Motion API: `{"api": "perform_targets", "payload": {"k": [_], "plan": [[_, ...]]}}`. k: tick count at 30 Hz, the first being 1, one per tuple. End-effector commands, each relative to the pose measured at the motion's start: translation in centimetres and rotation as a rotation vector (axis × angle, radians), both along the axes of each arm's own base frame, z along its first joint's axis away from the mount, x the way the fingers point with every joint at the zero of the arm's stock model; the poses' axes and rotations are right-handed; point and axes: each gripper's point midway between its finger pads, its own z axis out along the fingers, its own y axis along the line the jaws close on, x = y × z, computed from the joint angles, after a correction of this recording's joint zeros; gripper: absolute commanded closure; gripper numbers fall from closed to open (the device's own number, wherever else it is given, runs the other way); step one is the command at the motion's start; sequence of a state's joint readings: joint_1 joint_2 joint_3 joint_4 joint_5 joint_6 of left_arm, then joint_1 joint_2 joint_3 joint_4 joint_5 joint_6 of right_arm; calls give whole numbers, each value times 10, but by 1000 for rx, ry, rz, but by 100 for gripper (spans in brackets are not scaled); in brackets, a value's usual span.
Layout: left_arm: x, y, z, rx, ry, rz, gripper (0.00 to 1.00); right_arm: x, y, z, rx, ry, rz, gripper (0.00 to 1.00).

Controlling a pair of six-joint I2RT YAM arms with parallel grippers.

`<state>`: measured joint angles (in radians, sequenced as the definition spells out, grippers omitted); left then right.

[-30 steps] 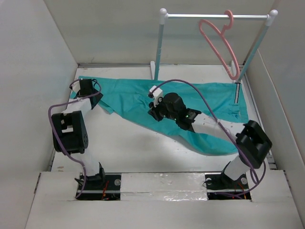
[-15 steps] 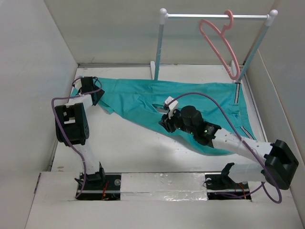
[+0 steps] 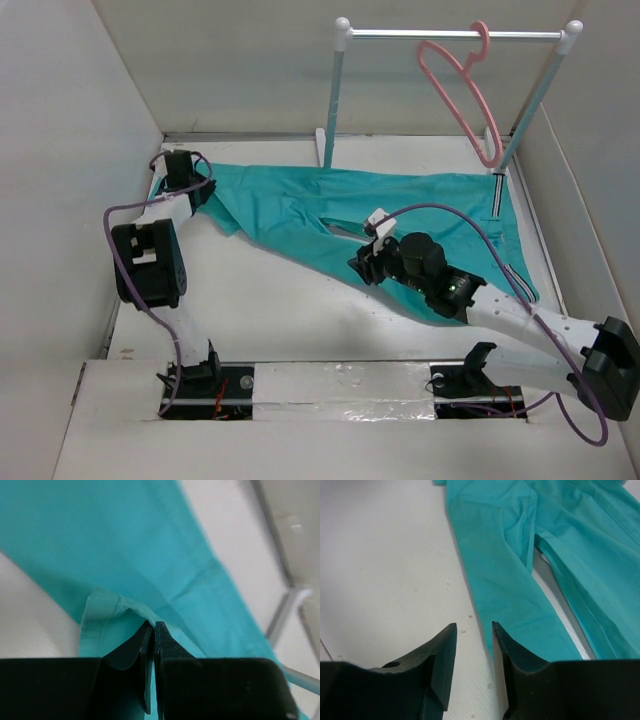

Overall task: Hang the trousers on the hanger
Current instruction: Flatten out the trousers at the center of the board, then fold the trousers at the center of the board.

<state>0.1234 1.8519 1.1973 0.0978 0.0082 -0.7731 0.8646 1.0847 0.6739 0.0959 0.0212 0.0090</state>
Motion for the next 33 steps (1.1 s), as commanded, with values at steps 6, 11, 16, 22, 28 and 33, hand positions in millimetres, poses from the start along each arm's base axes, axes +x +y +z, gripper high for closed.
{"api": "perform_targets", "payload": {"k": [6, 11, 16, 22, 28, 33], "plan": [[-61, -2, 293, 157, -627, 62, 100, 15, -41, 11, 65, 10, -180, 19], [-119, 35, 278, 213, -629, 222, 100, 27, -79, -6, 106, 76, -336, 17], [-135, 40, 215, 202, -501, 267, 100, 22, -112, -9, 112, 110, -432, 25], [-160, 45, 216, 177, -543, 344, 100, 25, -198, -14, 136, 90, -754, 100], [-188, 36, 267, 208, -681, 299, 100, 23, -288, -33, 161, 153, -1130, 53], [-210, 12, 300, 210, -803, 215, 100, 2, -354, -49, 206, 182, -1409, 21]]}}
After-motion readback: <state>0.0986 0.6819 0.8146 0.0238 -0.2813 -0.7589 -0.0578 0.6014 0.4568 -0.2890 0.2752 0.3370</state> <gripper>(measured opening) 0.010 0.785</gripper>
